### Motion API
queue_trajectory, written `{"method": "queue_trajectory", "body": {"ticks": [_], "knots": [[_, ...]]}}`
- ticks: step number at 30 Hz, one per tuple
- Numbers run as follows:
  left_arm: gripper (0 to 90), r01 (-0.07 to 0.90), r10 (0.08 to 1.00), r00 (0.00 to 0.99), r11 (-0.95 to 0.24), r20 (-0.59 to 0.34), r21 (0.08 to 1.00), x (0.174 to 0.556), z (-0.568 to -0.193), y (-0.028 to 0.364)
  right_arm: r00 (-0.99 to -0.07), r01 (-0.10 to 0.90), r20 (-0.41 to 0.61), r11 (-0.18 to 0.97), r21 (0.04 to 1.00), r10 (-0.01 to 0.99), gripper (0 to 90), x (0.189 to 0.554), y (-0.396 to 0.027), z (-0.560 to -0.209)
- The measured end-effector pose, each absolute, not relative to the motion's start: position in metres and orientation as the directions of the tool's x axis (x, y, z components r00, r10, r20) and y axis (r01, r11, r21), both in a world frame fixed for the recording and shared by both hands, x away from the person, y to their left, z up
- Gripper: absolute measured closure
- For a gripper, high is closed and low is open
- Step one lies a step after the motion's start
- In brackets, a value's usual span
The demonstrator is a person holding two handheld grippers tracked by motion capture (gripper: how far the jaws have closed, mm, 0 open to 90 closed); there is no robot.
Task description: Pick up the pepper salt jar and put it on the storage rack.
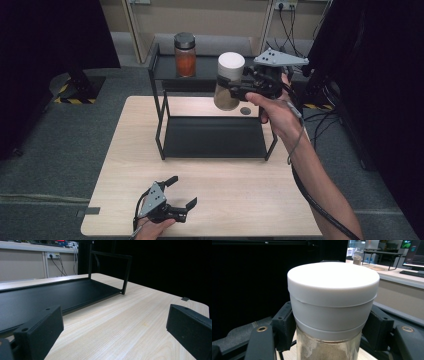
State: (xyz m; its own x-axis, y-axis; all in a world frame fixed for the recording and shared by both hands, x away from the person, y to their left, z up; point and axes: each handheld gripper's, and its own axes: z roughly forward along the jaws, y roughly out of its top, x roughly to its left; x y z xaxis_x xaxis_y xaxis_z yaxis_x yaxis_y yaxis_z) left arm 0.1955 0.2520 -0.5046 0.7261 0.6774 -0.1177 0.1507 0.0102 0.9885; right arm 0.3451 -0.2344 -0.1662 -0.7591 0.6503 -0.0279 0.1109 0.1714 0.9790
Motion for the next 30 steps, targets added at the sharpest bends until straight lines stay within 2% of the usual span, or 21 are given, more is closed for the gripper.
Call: {"method": "queue_trajectory", "body": {"ticks": [30], "knots": [[0.3, 0.150, 0.672, 0.731, 0.008, -0.116, 0.989, 0.195, -0.505, 0.251, -0.652, 0.146, -0.028, 0.162, 0.976, 0.757, 35.3, 0.389, -0.200, -0.133]]}}
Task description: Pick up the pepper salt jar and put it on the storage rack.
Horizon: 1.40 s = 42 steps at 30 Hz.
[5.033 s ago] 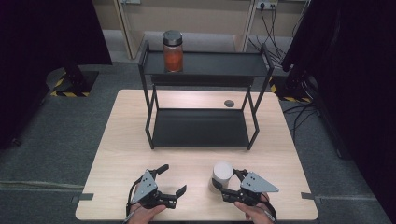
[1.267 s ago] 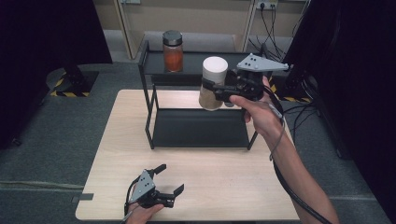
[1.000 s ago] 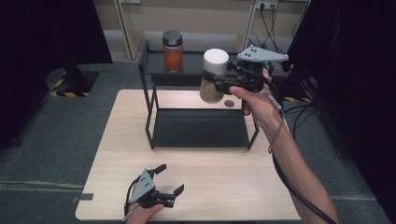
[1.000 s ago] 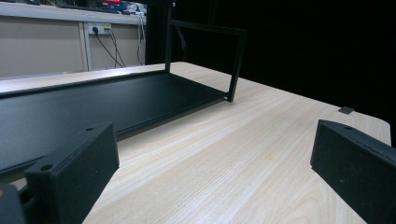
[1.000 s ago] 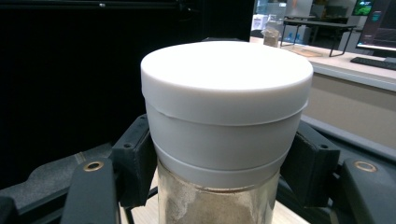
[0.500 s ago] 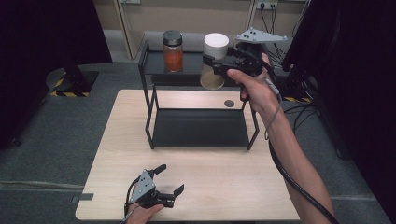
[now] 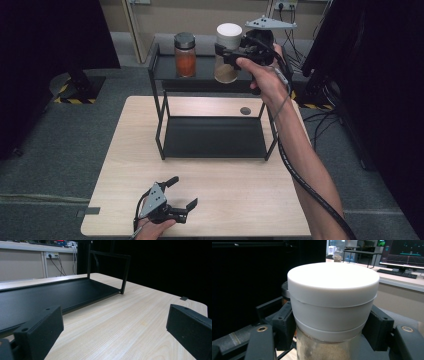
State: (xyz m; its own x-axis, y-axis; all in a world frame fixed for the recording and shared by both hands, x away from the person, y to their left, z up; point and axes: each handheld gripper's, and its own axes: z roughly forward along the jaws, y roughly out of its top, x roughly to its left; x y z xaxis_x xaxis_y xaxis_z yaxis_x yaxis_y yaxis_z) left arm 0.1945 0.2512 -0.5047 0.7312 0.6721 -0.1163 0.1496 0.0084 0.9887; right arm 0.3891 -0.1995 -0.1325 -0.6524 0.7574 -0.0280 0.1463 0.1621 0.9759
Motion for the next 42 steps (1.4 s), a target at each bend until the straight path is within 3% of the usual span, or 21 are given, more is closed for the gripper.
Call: {"method": "queue_trajectory", "body": {"ticks": [21, 39, 42], "knots": [[0.4, 0.153, 0.667, 0.735, 0.015, -0.124, 0.988, 0.194, -0.505, 0.252, -0.564, 0.178, -0.012, 0.136, 0.975, 0.825, 35.2, 0.426, -0.179, -0.148], [0.4, 0.151, 0.666, 0.736, 0.012, -0.121, 0.988, 0.193, -0.505, 0.251, -0.548, 0.172, -0.003, 0.117, 0.978, 0.837, 35.0, 0.428, -0.180, -0.159], [0.4, 0.149, 0.666, 0.736, 0.011, -0.118, 0.989, 0.192, -0.505, 0.251, -0.542, 0.158, -0.010, 0.113, 0.981, 0.841, 28.3, 0.426, -0.179, -0.162]]}}
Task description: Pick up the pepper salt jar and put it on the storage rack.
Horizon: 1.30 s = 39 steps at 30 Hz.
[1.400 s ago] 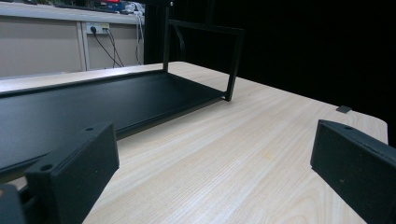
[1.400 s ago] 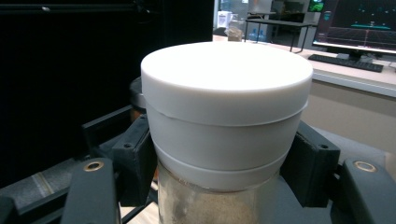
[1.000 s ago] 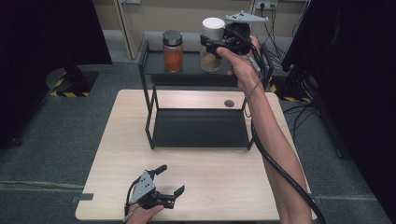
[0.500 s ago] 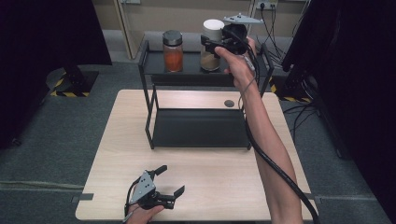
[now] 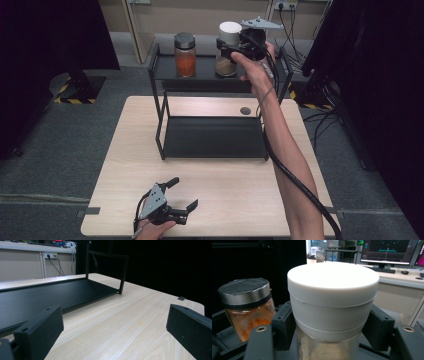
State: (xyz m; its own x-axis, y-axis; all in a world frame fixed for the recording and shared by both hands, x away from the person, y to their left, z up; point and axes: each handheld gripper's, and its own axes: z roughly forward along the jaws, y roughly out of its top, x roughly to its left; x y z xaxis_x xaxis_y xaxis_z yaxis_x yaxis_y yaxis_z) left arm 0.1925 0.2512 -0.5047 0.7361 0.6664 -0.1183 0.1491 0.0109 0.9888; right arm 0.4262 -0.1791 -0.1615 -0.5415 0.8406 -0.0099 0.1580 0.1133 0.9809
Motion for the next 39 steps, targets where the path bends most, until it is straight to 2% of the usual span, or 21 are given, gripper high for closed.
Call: {"method": "queue_trajectory", "body": {"ticks": [8, 14, 39], "knots": [[0.4, 0.146, 0.664, 0.739, 0.010, -0.116, 0.989, 0.192, -0.504, 0.251, -0.535, 0.146, -0.006, 0.099, 0.984, 0.845, 8.5, 0.416, -0.186, -0.159], [0.4, 0.147, 0.665, 0.738, 0.006, -0.114, 0.989, 0.192, -0.504, 0.250, -0.553, 0.146, 0.009, 0.086, 0.985, 0.833, 1.1, 0.404, -0.196, -0.167], [0.4, 0.146, 0.671, 0.733, 0.012, -0.116, 0.989, 0.191, -0.505, 0.250, -0.665, 0.092, 0.017, 0.059, 0.994, 0.747, 0.3, 0.356, -0.233, -0.203]]}}
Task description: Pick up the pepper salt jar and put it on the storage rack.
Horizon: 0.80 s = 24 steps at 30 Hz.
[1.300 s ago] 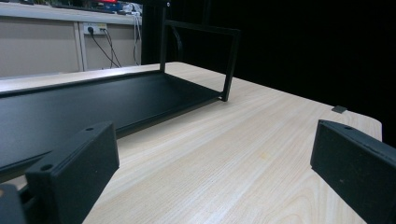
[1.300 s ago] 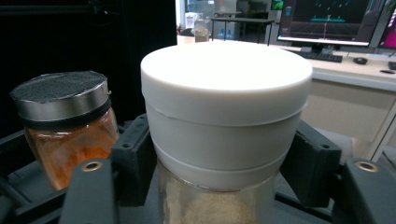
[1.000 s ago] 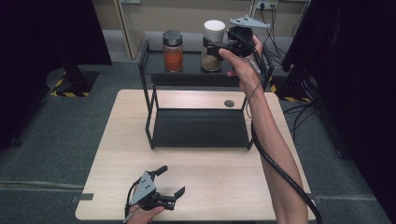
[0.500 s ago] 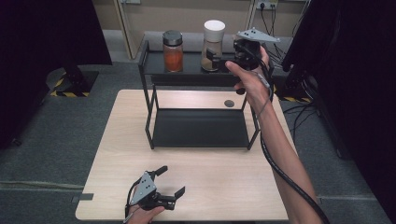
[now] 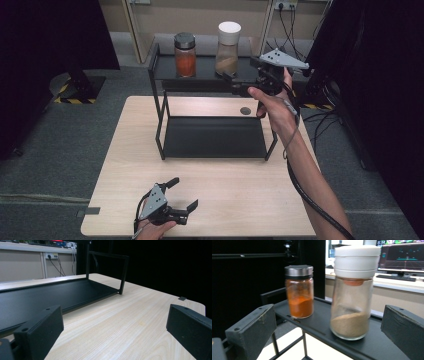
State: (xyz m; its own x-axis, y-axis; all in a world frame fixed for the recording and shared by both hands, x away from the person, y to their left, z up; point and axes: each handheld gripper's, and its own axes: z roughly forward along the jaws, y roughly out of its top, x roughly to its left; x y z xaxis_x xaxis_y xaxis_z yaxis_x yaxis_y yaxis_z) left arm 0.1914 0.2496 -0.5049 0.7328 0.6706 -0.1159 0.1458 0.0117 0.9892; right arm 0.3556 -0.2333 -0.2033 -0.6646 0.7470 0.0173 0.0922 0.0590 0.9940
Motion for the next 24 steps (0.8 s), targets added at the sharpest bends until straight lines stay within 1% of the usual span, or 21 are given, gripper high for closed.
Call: {"method": "queue_trajectory", "body": {"ticks": [4, 24], "knots": [[0.4, 0.145, 0.672, 0.731, 0.013, -0.117, 0.989, 0.191, -0.505, 0.250, -0.671, 0.081, 0.003, 0.069, 0.994, 0.741, 0.3, 0.349, -0.236, -0.211], [0.4, 0.144, 0.675, 0.728, 0.015, -0.116, 0.989, 0.191, -0.505, 0.250, -0.722, 0.084, 0.026, 0.050, 0.995, 0.692, 0.3, 0.323, -0.260, -0.252]]}}
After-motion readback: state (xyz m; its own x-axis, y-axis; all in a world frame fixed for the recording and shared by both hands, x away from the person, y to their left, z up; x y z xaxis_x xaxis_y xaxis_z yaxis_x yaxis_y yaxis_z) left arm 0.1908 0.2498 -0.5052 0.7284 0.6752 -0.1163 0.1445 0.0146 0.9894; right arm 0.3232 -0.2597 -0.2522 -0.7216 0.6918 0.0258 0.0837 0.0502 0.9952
